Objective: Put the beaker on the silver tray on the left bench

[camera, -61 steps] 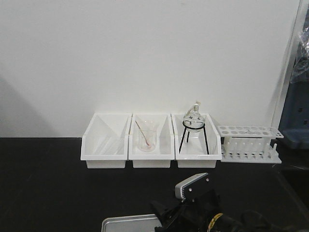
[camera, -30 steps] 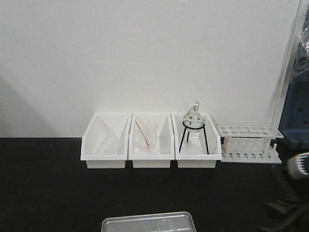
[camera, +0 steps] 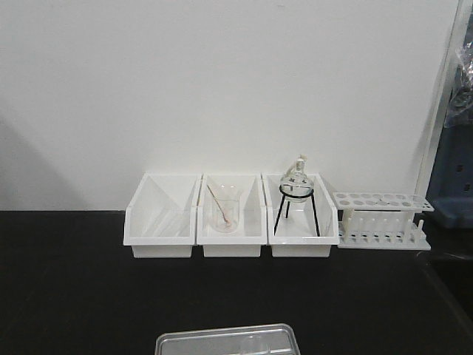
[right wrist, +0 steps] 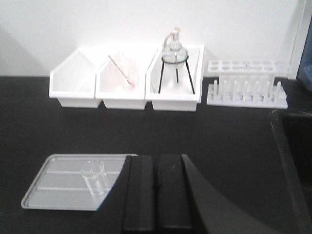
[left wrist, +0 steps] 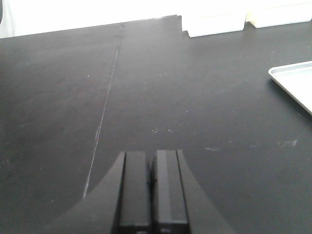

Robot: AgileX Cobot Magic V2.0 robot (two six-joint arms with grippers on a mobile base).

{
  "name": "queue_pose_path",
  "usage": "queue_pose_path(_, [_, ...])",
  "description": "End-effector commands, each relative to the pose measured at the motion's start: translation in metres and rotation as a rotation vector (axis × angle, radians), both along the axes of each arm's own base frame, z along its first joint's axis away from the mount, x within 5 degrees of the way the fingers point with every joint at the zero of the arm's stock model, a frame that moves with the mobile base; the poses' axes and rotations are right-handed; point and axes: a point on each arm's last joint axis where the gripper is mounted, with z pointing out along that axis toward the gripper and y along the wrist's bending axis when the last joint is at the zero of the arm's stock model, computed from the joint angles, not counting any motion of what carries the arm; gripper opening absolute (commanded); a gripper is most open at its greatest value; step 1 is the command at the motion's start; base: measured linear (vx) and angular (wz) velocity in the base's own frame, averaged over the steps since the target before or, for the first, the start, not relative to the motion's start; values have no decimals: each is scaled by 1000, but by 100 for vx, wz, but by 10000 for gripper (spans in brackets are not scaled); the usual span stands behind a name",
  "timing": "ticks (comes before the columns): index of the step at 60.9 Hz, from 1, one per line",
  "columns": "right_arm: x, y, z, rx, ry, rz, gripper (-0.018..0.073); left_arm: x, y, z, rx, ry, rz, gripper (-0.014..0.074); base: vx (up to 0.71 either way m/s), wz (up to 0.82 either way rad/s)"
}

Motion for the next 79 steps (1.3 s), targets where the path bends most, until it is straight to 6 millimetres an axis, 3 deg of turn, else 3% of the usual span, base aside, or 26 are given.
queue_pose_path(1, [-8,-4,17,29,-124,8,-14,2,-1,0,-5,-63,-10,1,0,0])
queue_pose_path(12, [-17,-4,16,93,-125,38,-14,2,-1,0,-5,-63,-10,1,0,0])
queue_pose_path(18, [-17,1,1,95,-125,80,-14,2,-1,0,-5,-63,-10,1,0,0])
queue_pose_path(22, [-14,5,-19,81,-138,115,-14,2,-1,0,-5,-63,-10,1,0,0])
queue_pose_path(38, [-4,18,-134,52,-409,210,-11,2,-1,0,-5,-63,-10,1,0,0])
queue_pose_path(46, [-9,10,-165,74,-387,118,-11,2,-1,0,-5,-63,-10,1,0,0])
queue_pose_path(58, [-8,2,-177,39,-344,-16,-11,2,-1,0,-5,-63,-10,1,0,0])
queue_pose_path(79, [-8,1,-175,41,-359,-24,-11,2,-1,0,-5,-63,-10,1,0,0])
